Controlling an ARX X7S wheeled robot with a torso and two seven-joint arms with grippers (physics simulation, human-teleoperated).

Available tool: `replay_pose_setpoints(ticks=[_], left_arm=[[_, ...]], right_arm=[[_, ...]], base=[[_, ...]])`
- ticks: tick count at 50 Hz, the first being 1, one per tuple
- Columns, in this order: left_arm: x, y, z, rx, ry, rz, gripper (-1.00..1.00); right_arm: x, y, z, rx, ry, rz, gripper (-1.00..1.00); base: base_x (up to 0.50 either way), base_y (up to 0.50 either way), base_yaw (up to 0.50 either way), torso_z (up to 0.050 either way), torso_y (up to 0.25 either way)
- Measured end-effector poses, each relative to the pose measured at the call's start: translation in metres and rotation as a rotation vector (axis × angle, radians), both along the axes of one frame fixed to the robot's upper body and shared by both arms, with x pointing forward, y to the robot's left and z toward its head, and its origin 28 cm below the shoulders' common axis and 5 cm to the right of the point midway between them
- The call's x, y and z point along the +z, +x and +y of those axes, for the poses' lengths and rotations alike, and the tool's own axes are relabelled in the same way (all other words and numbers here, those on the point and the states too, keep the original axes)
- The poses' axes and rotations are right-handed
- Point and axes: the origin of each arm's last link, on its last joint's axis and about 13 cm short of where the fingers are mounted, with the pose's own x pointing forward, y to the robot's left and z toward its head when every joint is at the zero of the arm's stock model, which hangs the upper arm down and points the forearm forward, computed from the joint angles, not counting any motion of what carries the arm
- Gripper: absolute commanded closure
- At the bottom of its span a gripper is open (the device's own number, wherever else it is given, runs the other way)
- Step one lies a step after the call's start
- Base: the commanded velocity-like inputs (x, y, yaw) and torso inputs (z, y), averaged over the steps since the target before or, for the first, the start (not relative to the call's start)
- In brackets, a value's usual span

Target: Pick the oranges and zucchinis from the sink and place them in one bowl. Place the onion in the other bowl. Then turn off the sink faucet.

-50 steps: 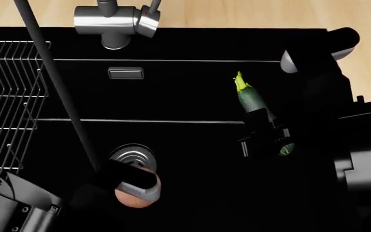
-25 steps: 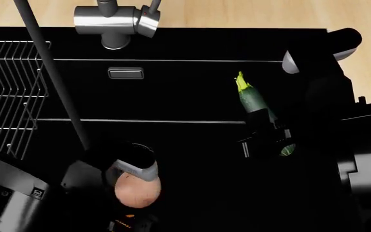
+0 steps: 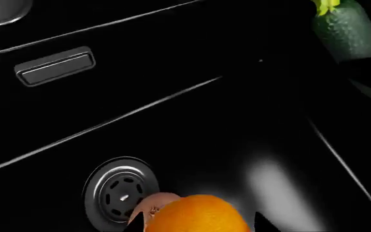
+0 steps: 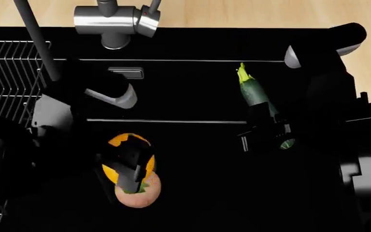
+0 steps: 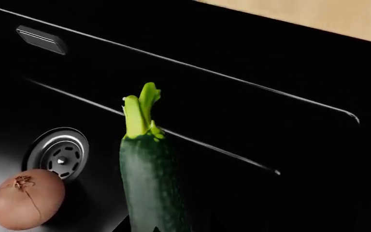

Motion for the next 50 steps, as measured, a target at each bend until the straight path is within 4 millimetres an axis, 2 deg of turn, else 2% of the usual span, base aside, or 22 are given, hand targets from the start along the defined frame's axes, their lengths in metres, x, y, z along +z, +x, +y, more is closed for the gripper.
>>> replay_pose_setpoints(ticks=[16,33,50], left_arm=[[0.015,0.001,0.018,0.058,-0.027,-0.342,1.00],[-0.002,0.001,0.039,0.098,0.004,-0.575,1.00],[-0.010,0.000,0.052,0.132,0.021,-0.656,1.00]], right_arm=[[0.000,-0.003,0.004,-0.025,0.048,-0.118,1.00],[-0.008,-0.013,0.007,-0.070,0.162,-0.313,1.00],[-0.009,-0.018,0.006,-0.104,0.191,-0.351,1.00]], base=[[0.00,0.00,0.00,0.000,0.000],[0.00,0.00,0.00,0.000,0.000],[0.00,0.00,0.00,0.001,0.212]])
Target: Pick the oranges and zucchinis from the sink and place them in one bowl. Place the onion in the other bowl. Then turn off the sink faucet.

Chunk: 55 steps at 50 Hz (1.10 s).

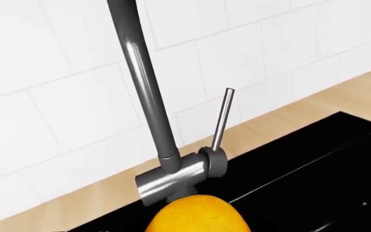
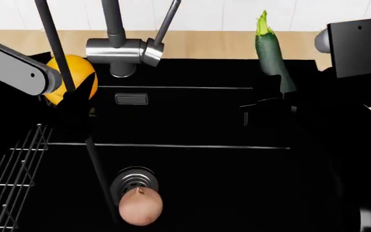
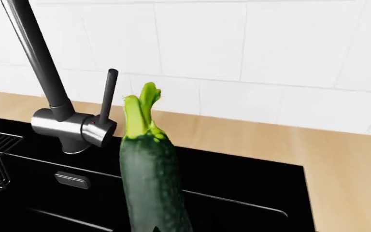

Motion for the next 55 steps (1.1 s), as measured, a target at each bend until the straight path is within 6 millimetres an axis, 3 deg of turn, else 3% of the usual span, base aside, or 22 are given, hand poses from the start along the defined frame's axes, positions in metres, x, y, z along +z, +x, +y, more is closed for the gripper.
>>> replay_pose_setpoints(ticks=[10,23,40,55], left_arm=[[-0.001,0.000,0.001,0.003,-0.003,-0.012,1.00],[-0.005,-0.001,0.003,0.009,-0.007,-0.009,1.00],[-0.006,-0.003,0.006,0.019,-0.014,-0.013,1.00],[-0.005,-0.004,0.006,0.021,-0.021,-0.023,1.00]], right_arm=[[-0.002,-0.002,0.000,-0.008,0.010,0.002,1.00],[-0.006,-0.005,-0.001,-0.010,0.008,-0.008,1.00],[-0.008,-0.009,-0.002,-0.028,0.010,-0.007,1.00],[-0.007,-0.012,-0.004,-0.045,-0.004,-0.022,1.00]], base=[[0.00,0.00,0.00,0.002,0.215],[0.00,0.00,0.00,0.000,0.003],[-0.48,-0.02,0.00,0.000,0.000],[-0.40,-0.40,0.00,0.000,0.000]])
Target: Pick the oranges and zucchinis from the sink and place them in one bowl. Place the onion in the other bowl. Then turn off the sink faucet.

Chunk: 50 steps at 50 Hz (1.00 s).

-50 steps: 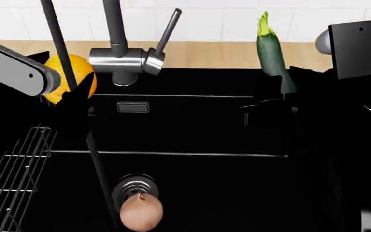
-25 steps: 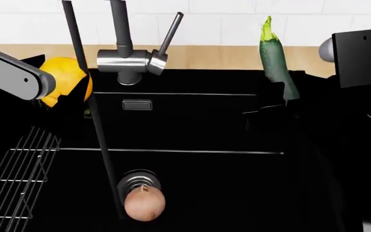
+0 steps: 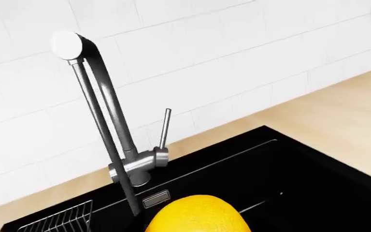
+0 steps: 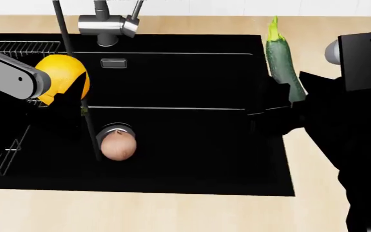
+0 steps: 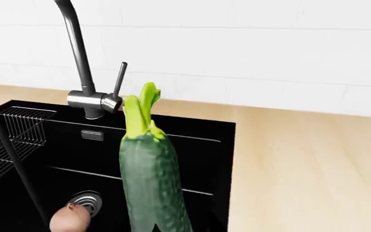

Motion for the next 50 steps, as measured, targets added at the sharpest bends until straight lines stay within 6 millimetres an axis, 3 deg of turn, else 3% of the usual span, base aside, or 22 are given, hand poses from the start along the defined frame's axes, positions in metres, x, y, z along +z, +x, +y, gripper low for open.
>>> replay_pose_setpoints(ticks=[15,50], left_arm=[[-0.001,0.000,-0.001,-0.005,-0.006,-0.002,1.00],[0.001,0.000,-0.003,-0.014,-0.013,-0.008,1.00]], right_arm=[[-0.001,-0.004,-0.003,-0.016,-0.010,-0.006,1.00],[0.000,-0.012,-0.012,-0.051,-0.008,-0.052,1.00]], base=[[-0.26,-0.50,0.00,0.000,0.000],[0.02,-0.50,0.00,0.000,0.000]])
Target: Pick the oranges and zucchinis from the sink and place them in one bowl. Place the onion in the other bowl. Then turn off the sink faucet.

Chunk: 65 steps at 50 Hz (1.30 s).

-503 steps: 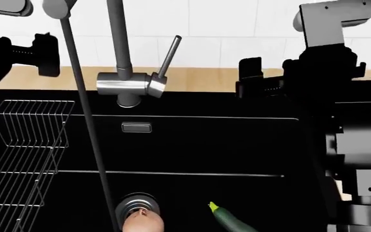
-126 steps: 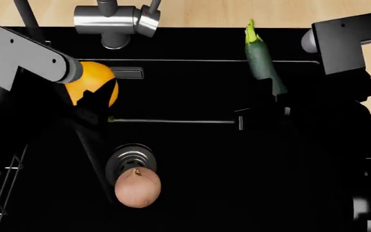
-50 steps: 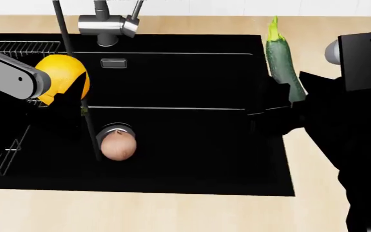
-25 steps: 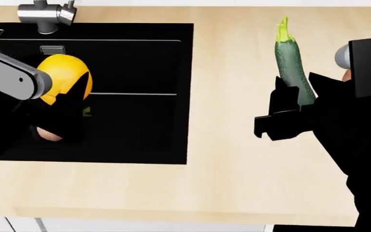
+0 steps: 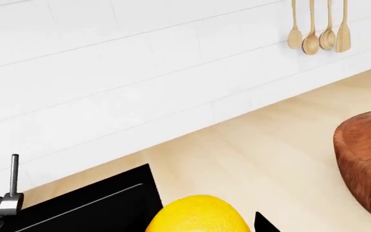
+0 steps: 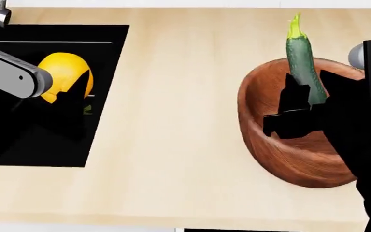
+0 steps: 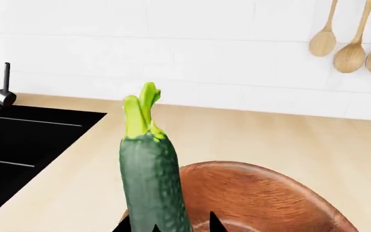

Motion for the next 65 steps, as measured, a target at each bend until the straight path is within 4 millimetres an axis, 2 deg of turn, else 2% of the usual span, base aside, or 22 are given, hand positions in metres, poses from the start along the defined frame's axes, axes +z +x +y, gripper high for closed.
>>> replay_pose_setpoints(ticks=[23,39,54,65], left_arm=[[0.001,0.001,0.000,-0.001,0.001,0.001,1.00],[-0.001,0.002,0.001,0.003,-0.001,0.002,1.00],[0.000,0.003,0.003,0.009,-0.003,-0.001,1.00],[0.000,0.004,0.004,0.011,-0.007,-0.004,1.00]], right_arm=[[-0.004,-0.002,-0.005,-0.040,-0.001,-0.015,1.00],[-0.007,0.000,-0.004,-0.039,0.001,-0.013,1.00],[-0.010,0.000,-0.003,-0.035,-0.003,-0.012,1.00],[-0.010,0.000,-0.002,-0.027,0.002,-0.008,1.00]], base=[[0.16,-0.50,0.00,0.000,0.000],[0.25,-0.29,0.00,0.000,0.000],[0.38,-0.09,0.00,0.000,0.001],[0.04,0.00,0.00,0.000,0.001]])
